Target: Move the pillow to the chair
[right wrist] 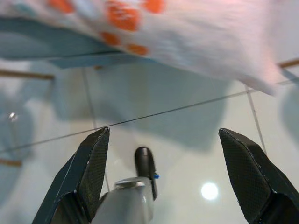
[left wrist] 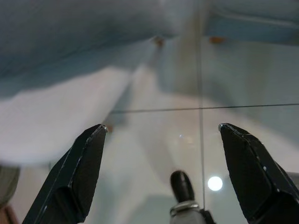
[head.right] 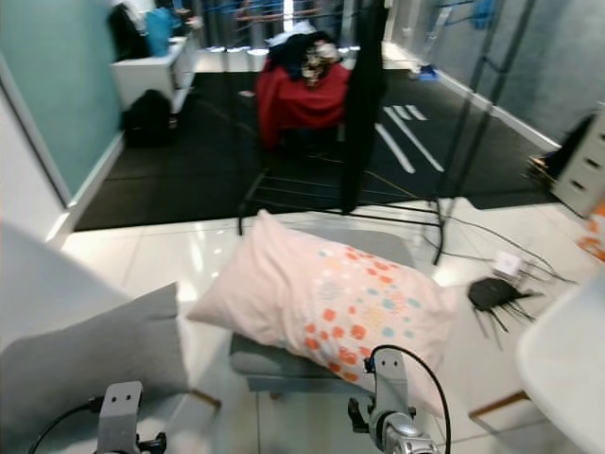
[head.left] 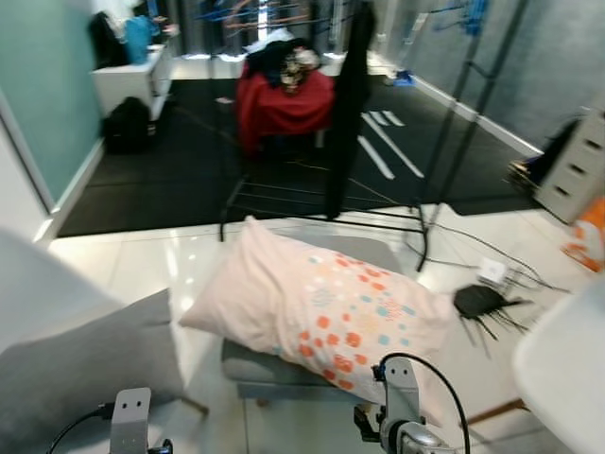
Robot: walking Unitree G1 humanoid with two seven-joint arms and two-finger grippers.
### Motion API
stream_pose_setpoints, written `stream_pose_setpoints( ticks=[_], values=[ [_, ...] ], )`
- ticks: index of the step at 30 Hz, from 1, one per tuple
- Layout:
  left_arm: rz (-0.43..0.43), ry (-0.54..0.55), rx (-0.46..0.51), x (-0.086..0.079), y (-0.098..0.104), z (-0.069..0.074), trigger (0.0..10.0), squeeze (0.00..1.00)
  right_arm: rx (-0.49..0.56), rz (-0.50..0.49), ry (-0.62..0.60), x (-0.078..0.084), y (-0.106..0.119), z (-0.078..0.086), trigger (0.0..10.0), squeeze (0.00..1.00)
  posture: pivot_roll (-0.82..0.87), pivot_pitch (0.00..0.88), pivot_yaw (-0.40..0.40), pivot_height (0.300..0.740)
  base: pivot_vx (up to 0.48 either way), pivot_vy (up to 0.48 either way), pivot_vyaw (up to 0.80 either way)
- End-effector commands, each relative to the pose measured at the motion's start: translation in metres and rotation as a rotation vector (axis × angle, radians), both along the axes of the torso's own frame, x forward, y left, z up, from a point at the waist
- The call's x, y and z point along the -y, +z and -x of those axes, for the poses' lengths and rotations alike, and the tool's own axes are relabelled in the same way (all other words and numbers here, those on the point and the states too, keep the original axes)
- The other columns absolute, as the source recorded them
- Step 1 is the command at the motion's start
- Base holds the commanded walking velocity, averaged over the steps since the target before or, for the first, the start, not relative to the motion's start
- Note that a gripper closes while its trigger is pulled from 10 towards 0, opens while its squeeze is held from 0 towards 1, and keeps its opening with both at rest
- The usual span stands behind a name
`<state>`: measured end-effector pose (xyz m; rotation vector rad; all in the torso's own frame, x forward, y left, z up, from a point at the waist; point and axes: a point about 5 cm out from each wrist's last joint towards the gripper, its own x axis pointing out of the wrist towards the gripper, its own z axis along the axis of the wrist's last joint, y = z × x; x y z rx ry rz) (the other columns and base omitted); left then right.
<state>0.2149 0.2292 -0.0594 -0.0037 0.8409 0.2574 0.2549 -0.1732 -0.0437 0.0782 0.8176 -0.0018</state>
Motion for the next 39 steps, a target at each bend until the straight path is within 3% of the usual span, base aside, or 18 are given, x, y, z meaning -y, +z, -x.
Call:
stream_pose_setpoints(
  ticks=[1,17,33,39],
  values=[
    [0.011,0.005,-0.010,0.0012,-0.0030,0.0045,10.0,0.00,0.009,-0.006,-0.017,-0.0002,0.0001,0.0000,10.0,0.00,-0.03,0.033,-0.024,0.740,0.000,0.000,-0.78],
    [0.054,0.016,0.036,-0.0036,0.0027,-0.0023,10.0,0.00,0.028,-0.014,-0.033,-0.0004,0.0015,-0.0016,10.0,0.00,-0.03,0.041,-0.027,0.740,0.000,0.000,-0.77],
    [0.073,0.023,0.040,-0.0015,0.0030,-0.0039,10.0,0.00,0.038,-0.013,-0.028,-0.0001,0.0015,-0.0012,10.0,0.00,-0.03,0.025,-0.025,0.740,0.000,-0.374,0.00],
    [0.079,0.033,0.042,-0.0011,0.0029,-0.0039,10.0,0.00,0.038,-0.012,-0.028,0.0000,0.0014,-0.0011,10.0,0.00,-0.03,0.025,-0.025,0.740,0.000,0.000,0.00]
  ],
)
